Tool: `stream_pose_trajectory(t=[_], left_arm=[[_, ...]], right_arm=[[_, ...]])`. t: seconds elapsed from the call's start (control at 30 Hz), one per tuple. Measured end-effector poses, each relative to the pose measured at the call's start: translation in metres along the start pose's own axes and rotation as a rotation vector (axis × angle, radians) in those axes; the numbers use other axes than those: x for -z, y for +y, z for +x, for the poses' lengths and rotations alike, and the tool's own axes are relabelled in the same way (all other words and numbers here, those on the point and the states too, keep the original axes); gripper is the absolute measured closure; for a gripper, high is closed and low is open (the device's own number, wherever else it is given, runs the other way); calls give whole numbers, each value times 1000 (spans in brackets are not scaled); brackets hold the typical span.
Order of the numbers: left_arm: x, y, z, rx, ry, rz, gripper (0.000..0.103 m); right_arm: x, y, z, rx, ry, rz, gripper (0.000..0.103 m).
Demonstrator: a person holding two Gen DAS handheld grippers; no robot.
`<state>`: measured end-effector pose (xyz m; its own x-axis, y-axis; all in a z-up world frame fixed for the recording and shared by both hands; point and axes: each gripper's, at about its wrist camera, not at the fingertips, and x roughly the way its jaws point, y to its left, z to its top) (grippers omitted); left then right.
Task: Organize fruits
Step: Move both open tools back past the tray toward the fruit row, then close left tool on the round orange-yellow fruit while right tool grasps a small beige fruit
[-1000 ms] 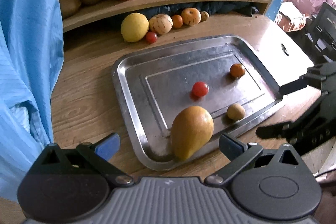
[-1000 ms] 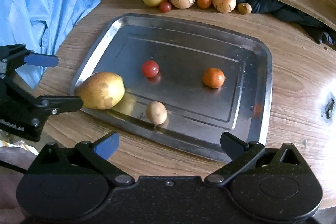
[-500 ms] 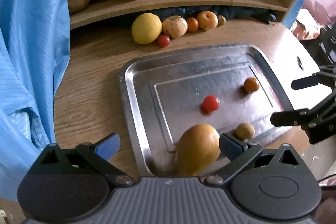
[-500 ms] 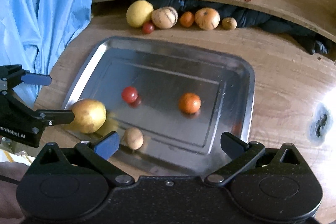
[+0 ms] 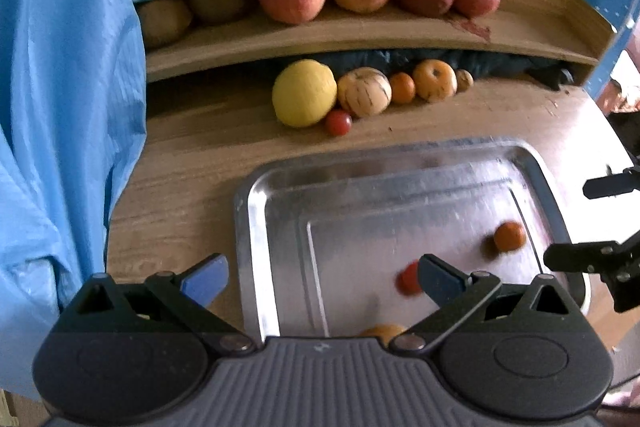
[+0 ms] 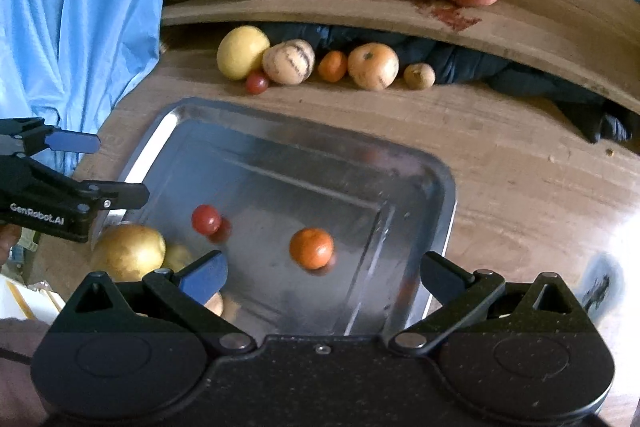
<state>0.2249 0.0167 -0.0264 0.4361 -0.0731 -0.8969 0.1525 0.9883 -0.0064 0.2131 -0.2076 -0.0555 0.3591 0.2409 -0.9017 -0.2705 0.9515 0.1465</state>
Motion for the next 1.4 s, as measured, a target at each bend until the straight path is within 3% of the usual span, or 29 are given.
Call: stream_pose_trajectory(t=[0.33, 0.77, 1.17, 1.4], left_arm=[[-26, -25, 15, -15, -16, -52, 0], [-50, -63, 38, -16, -4, -8, 0], [-74, -116, 58, -55, -105, 225, 0], [-91, -128, 73, -54, -148, 293, 1]], right_arm=[[-18, -33, 8, 5, -27, -23, 1], [-48, -82, 14, 15, -80, -62, 1], [-83, -115, 34, 10, -116, -81, 1], [-104, -129, 48, -25, -126, 7, 6]])
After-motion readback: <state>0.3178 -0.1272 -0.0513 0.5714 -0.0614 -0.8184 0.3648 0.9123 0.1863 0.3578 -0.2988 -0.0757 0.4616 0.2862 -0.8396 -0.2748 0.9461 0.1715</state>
